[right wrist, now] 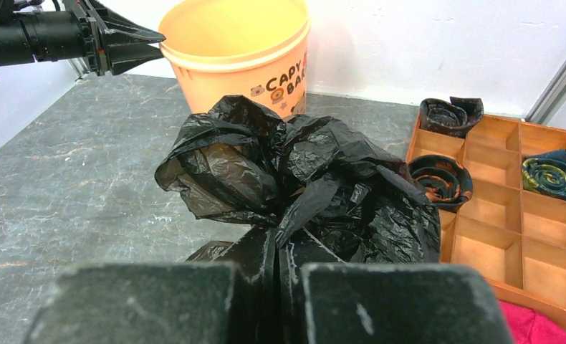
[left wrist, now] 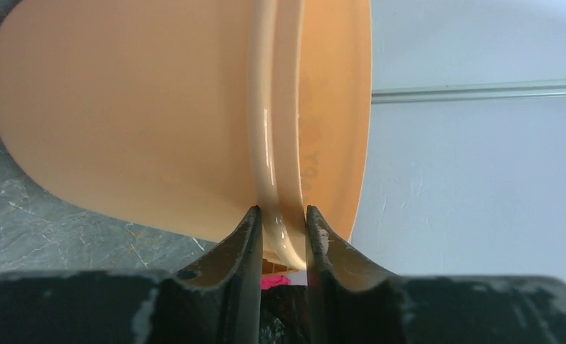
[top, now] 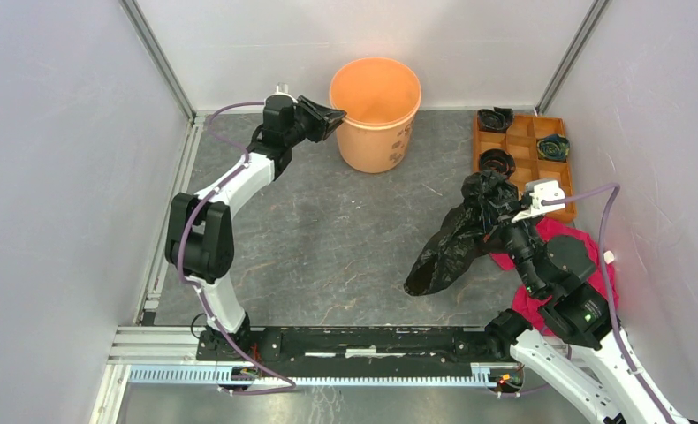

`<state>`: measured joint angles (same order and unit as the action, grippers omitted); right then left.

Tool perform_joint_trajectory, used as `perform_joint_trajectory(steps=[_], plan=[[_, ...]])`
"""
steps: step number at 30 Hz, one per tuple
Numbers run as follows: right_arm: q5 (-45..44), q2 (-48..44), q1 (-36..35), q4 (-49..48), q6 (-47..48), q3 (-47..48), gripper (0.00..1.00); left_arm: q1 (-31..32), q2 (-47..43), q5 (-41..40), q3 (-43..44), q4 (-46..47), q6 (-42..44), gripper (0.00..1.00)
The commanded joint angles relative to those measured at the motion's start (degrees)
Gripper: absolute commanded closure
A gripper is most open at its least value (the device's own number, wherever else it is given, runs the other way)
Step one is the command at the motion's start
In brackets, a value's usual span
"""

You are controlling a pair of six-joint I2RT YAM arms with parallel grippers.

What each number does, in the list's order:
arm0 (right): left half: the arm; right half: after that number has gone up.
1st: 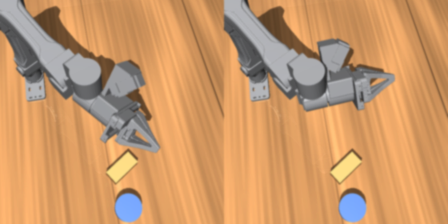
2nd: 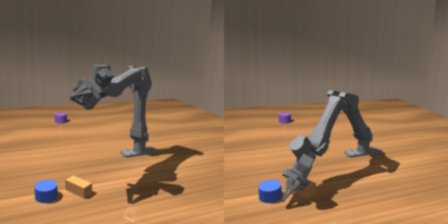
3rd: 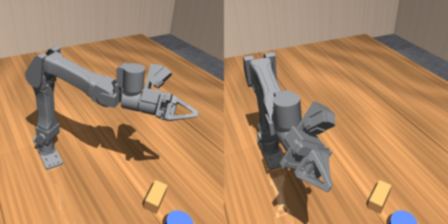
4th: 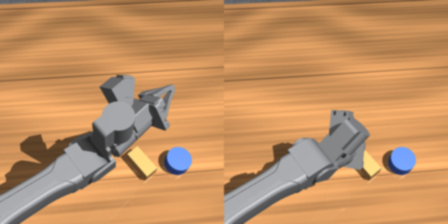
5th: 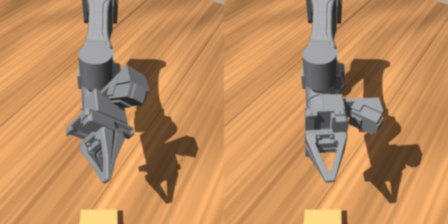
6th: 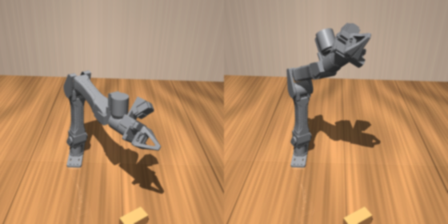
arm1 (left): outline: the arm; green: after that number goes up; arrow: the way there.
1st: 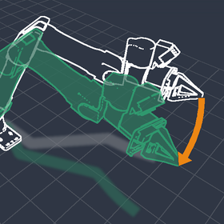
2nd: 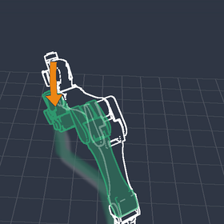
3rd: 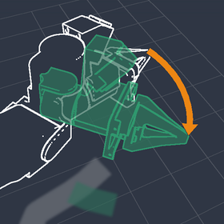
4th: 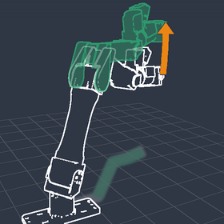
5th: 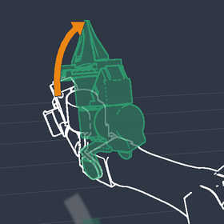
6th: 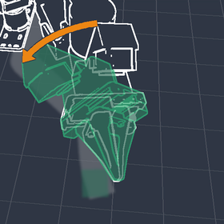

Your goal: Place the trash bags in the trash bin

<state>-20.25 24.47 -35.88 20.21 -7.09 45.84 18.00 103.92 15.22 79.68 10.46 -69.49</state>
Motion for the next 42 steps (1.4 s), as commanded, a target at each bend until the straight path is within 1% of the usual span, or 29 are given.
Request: perform_joint_trajectory(steps=[1,3,5,10,13,15,22,28,31,34,37,42], plan=[[-1.1,-0.4,0.0,-2.5,1.4,-0.1,0.99,0.1,0.0,4.9,1.9,0.8,-1.5,0.74],[-1.4,-0.5,-0.1,-2.5,1.4,0.2,0.99,0.1,-1.3,5.0,1.7,-1.0,-0.5,0.79],[-1.7,-0.7,-0.1,-2.4,1.6,0.4,0.99,0.1,-3.0,5.5,1.3,-2.5,0.5,0.82],[-2.5,-0.7,0.0,-2.1,2.1,1.7,0.99,-0.1,-8.9,6.4,-1.1,-5.7,1.8,0.83],[-2.3,-0.3,-0.1,-2.3,2.1,2.7,0.99,-0.2,-12.9,7.1,-2.5,-9.9,3.8,0.84],[-2.4,0.0,-0.1,-2.3,2.1,3.5,0.99,-0.3,-16.8,7.0,-5.4,-12.3,4.8,0.84],[-3.0,0.9,-0.2,-4.0,2.7,7.1,0.99,-0.9,-32.4,8.7,-19.5,-17.5,6.2,0.84],[-0.9,3.6,0.0,-5.3,2.1,13.3,0.99,-1.0,-44.5,10.6,-26.8,-23.8,8.5,0.84],[3.2,6.0,-0.1,-6.3,1.3,18.4,0.99,-0.9,-50.3,12.6,-31.8,-24.1,7.4,0.84],[8.2,9.8,0.0,-6.7,-0.1,25.8,0.99,-0.9,-56.2,12.6,-35.7,-25.0,7.1,0.83],[15.1,13.5,0.0,-10.2,-2.1,30.4,0.99,-0.9,-58.9,11.7,-36.8,-26.8,8.1,0.82],[36.3,22.7,-0.1,-21.6,-6.3,36.1,0.99,-0.9,-58.5,14.0,-38.2,-26.8,8.8,0.82]])
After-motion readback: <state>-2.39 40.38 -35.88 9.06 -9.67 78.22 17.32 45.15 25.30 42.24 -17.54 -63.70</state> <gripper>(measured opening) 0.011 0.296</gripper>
